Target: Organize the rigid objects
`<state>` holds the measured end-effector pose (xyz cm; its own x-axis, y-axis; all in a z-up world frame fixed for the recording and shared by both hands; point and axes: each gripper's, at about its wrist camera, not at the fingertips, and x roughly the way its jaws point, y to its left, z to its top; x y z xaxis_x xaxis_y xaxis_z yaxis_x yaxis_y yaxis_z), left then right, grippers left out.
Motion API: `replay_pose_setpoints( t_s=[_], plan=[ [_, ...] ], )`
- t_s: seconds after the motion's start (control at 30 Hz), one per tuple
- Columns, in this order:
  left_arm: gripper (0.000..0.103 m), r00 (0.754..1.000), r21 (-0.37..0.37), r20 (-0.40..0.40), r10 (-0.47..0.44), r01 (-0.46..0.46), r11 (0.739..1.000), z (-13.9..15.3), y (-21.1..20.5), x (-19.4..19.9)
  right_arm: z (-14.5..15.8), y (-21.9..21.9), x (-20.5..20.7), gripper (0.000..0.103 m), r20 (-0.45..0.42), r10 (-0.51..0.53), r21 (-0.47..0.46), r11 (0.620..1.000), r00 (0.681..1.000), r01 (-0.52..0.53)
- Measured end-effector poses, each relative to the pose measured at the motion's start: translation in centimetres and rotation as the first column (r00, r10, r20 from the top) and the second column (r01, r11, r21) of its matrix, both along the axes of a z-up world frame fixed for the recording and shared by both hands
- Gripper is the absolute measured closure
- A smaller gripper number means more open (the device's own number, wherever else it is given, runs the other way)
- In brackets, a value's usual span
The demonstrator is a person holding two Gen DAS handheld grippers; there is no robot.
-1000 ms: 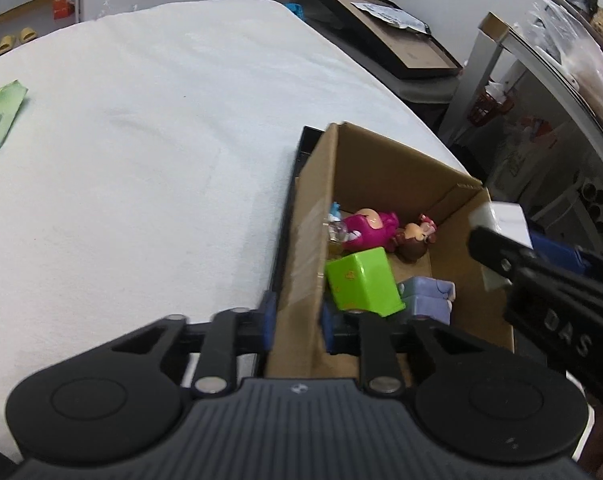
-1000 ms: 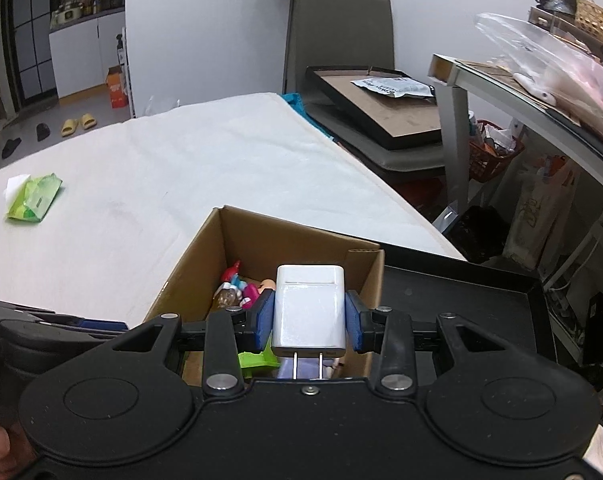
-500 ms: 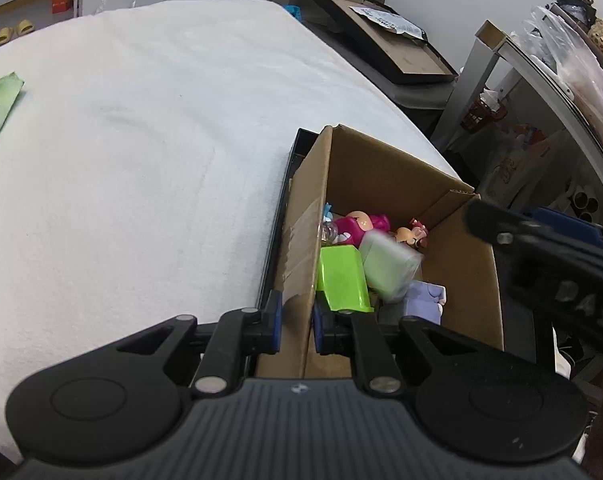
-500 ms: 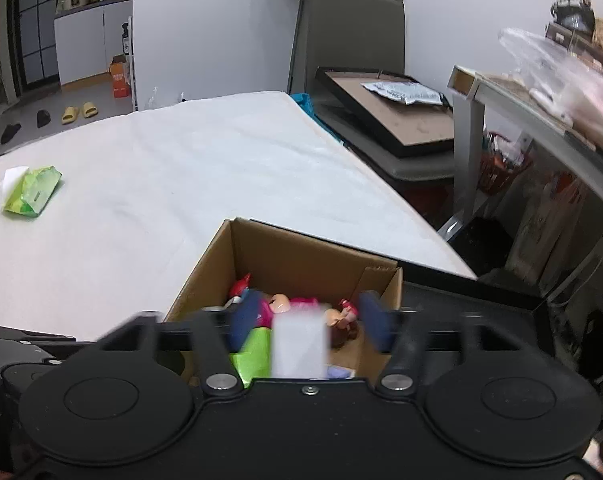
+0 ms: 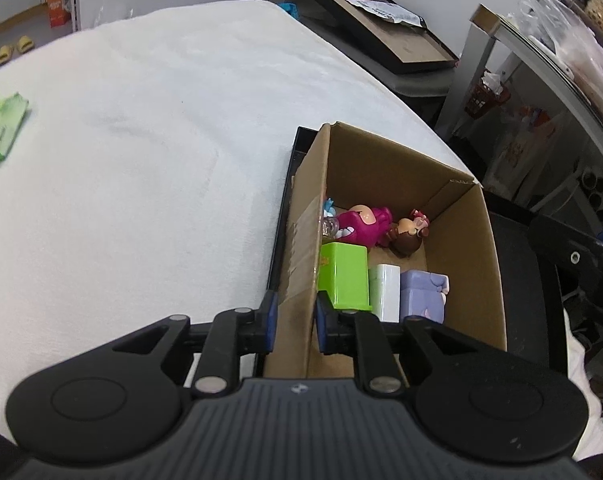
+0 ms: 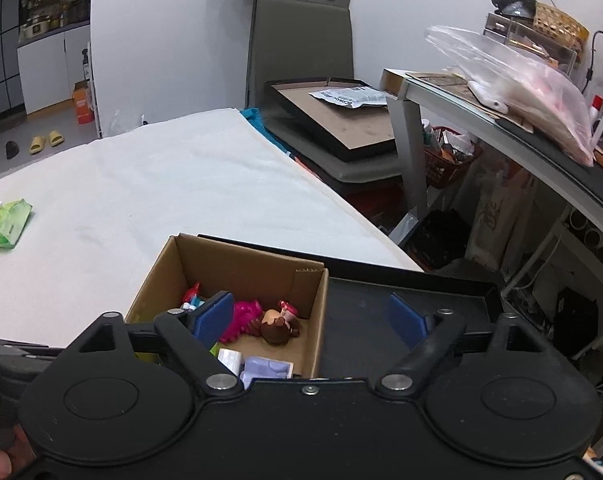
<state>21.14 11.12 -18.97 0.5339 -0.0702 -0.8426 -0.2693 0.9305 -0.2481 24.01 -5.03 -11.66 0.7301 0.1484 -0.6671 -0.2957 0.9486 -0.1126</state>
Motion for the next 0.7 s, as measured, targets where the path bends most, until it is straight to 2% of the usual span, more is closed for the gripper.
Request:
replay_pose_setpoints(
  t_s=[0.17, 0.23, 0.33, 0.43, 0.7],
  plan=[
    [0.083, 1.0, 0.024, -0.008, 0.012, -0.012, 1.0, 1.5, -0.1, -0.5, 0.8, -0.7, -0.7, 0.01, -0.008, -0.007, 0.022, 1.0, 1.0, 0.007],
    [0.082, 1.0, 0.038, -0.009, 0.004, -0.003, 0.999, 2.3, -0.4, -0.9, 1.2, -1.0, -0.9, 0.005, -0.009, -0.014, 0.036, 0.999, 1.0, 0.014],
    [0.076, 1.0, 0.07, -0.006, -0.015, 0.016, 0.997, 3.6, -1.0, -1.6, 1.8, -1.6, -1.3, 0.005, -0.021, -0.018, 0.071, 0.997, 1.0, 0.019],
    [0.066, 1.0, 0.082, 0.004, -0.019, 0.019, 0.996, 5.0, -1.4, -2.4, 2.4, -2.3, -1.8, 0.0, -0.025, -0.033, 0.105, 0.994, 0.999, 0.036],
    [0.035, 0.999, 0.081, 0.033, -0.025, 0.022, 0.996, 8.5, -2.5, -4.8, 3.8, -4.6, -3.8, 0.0, -0.055, -0.062, 0.195, 0.978, 0.997, 0.072]
  ],
)
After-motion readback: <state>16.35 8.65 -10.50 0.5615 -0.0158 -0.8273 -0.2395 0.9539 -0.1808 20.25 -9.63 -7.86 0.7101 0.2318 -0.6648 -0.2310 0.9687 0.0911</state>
